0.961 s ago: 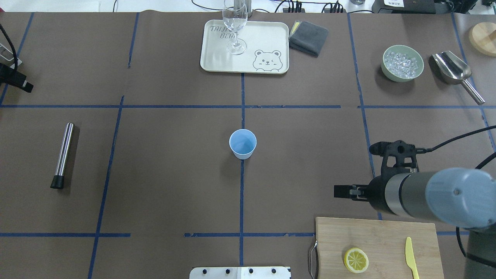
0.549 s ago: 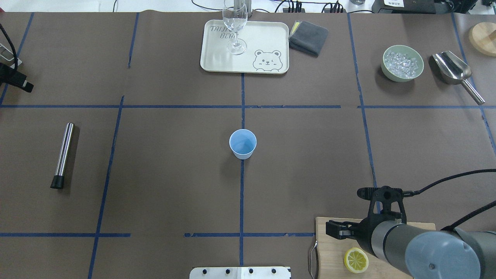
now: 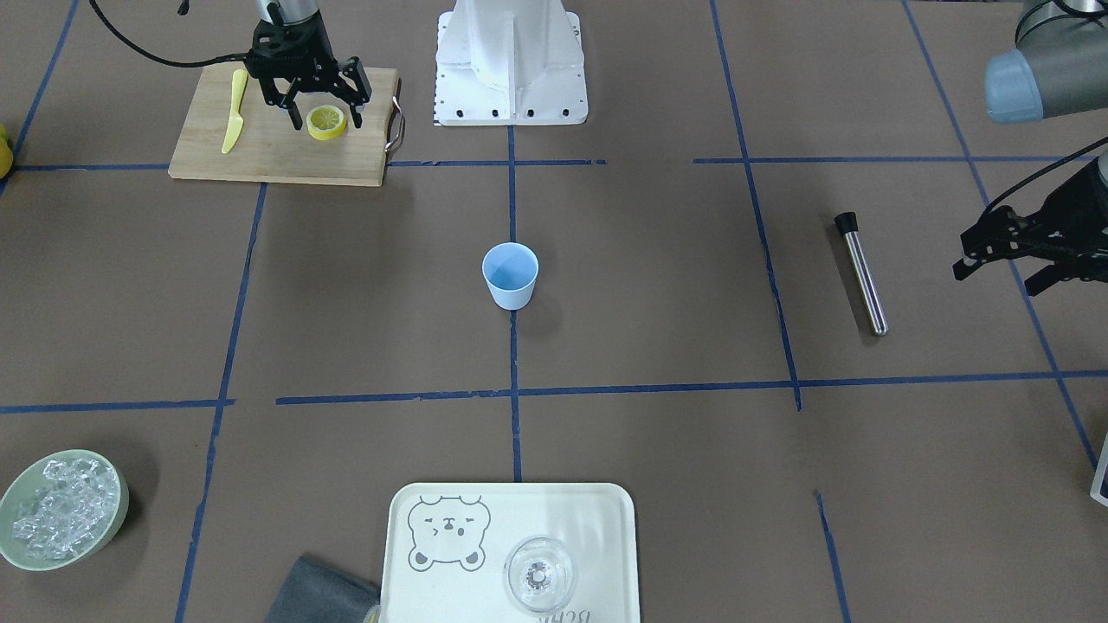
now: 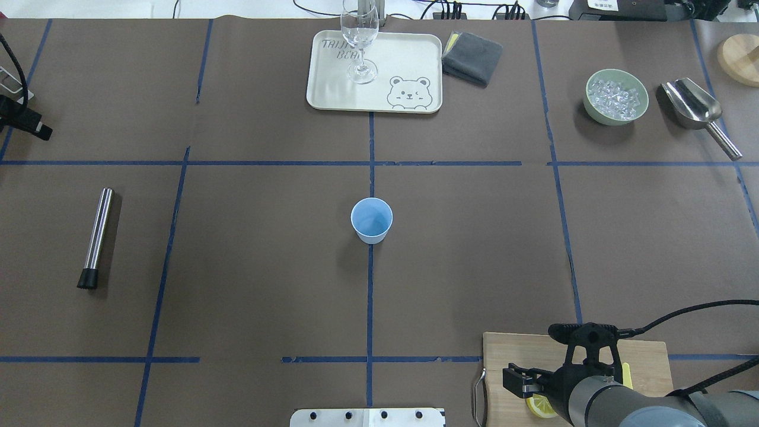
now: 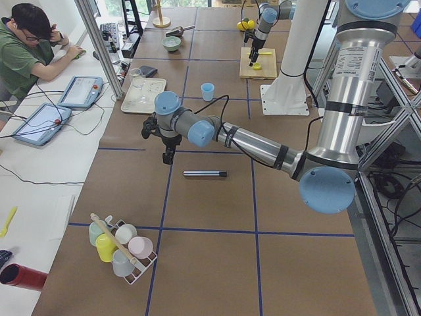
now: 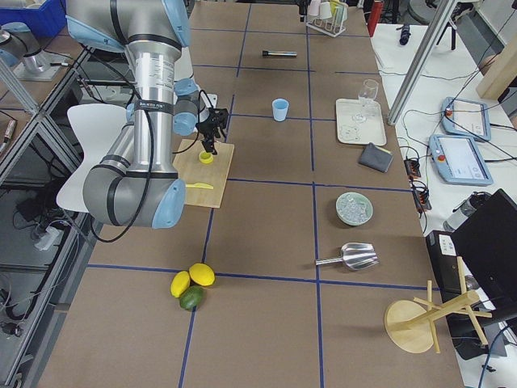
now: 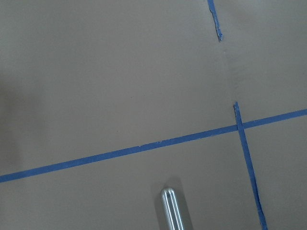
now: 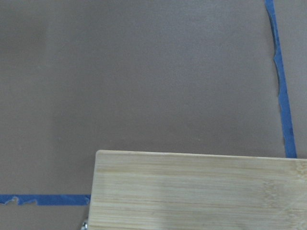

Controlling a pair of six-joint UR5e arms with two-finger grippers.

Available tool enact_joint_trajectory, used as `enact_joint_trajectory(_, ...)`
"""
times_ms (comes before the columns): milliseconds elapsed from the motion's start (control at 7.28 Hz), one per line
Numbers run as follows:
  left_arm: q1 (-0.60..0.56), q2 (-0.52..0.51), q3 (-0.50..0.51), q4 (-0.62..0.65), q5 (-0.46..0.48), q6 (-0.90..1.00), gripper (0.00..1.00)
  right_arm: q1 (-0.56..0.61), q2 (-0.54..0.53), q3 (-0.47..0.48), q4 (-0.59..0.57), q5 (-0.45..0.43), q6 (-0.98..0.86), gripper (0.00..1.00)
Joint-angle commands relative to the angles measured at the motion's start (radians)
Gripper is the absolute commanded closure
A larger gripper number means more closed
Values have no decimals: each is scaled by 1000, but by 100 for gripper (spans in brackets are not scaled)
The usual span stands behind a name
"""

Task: Squeeze lemon into cup
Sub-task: 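Move the right gripper over the lemon slices on the cutting board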

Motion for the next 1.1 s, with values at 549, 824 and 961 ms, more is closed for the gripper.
enact_joint_trajectory(549,-2,1,-5,-1,-7,0,0,-45,-54,-73,111,-32,44,0)
enact_joint_trajectory(824,-2,1,-7,1,-8,0,0,-48,-69,-59,111,-29,44,0)
enact_joint_trajectory(961,-2,1,-9,1,-8,0,0,-58,-69,-58,111,-32,46,0)
